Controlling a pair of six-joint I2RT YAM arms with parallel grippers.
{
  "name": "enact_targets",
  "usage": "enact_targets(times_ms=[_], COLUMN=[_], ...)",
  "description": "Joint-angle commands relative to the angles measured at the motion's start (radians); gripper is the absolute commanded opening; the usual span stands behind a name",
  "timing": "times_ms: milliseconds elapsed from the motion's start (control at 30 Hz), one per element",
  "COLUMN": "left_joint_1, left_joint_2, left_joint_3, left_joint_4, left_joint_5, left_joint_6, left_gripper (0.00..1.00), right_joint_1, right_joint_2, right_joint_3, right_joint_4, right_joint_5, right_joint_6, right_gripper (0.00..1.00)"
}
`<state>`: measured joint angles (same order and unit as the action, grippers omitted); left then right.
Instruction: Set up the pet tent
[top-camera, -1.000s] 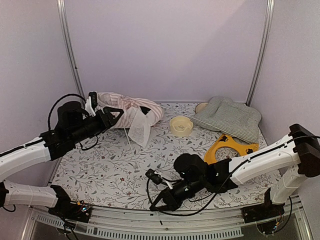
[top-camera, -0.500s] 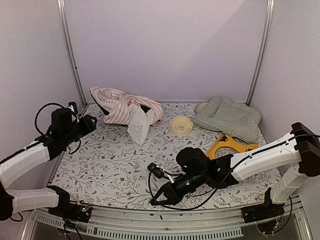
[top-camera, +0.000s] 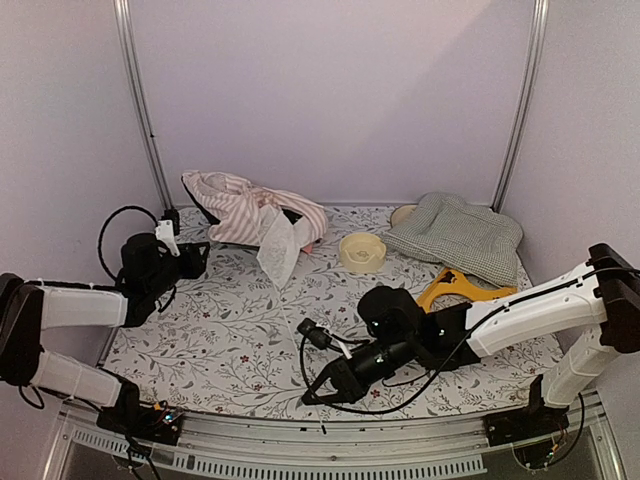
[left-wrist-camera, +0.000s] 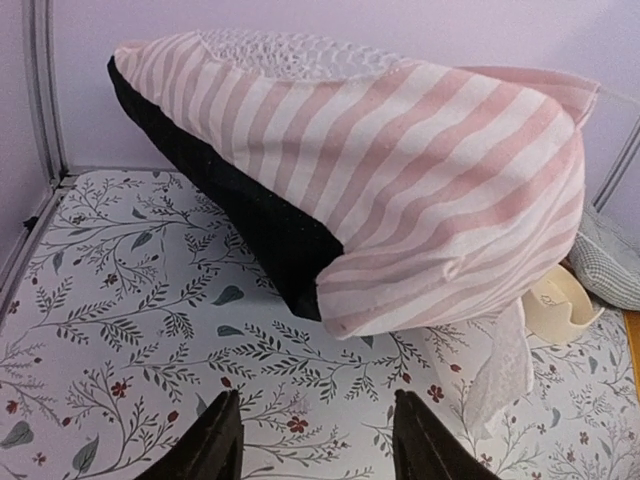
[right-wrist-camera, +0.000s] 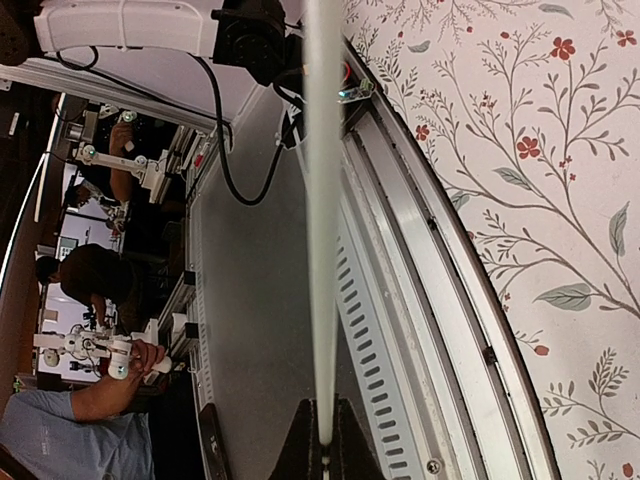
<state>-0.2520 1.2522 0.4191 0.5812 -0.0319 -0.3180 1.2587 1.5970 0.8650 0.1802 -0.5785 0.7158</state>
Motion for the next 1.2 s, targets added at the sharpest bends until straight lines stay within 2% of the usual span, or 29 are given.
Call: enact_targets(times_ms=[0,67,267,500,767,967,1067,1167], left_joint_1=[0.012,0.009,0.004,0.001,-0.012,-0.018,-0.034,-0.062], left_joint_2=[0.1,0.141,0.223,0.249,0.258,0.257,0.257,0.245], left_joint_3=[0.041,0.082,0.204,0.241,0.271,0.268,0.267,0.266], left_joint_4=[0.186,0.171,0.077,0.03,-0.039,-0.036,-0.028,-0.016], left_joint_5=[0.097,0.14,0.124,0.13,0.129,0.115,0.114,0.091], left_joint_6=[0.183,0.214,0.257,0.317,0.363,0.372,0.378,0.384], left_gripper=[0.49,0.46,0.44,0.4,0.41,0.32,0.23,0.21], right_joint_1=[-0.031,-0.031,-0.035,-0.04,-0.047,-0.052,-0.053,-0.053], right_joint_2=[-0.036,-0.041,-0.063,-0.071,-0.085,-0.096,-0.096,-0.091], right_joint_3=[-0.004,-0.01,-0.019,-0.017,-0.016,-0.017,-0.017,-0.015], right_joint_4=[0.024,0.025,0.018,0.002,-0.02,-0.027,-0.029,-0.029], right_joint_5=[0.036,0.038,0.042,0.043,0.045,0.049,0.049,0.044], right_joint_6=[-0.012,-0.014,-0.017,-0.025,-0.038,-0.041,-0.042,-0.042], right_gripper=[0.0,0.0,0.0,0.0,0.0,0.0,0.0,0.0])
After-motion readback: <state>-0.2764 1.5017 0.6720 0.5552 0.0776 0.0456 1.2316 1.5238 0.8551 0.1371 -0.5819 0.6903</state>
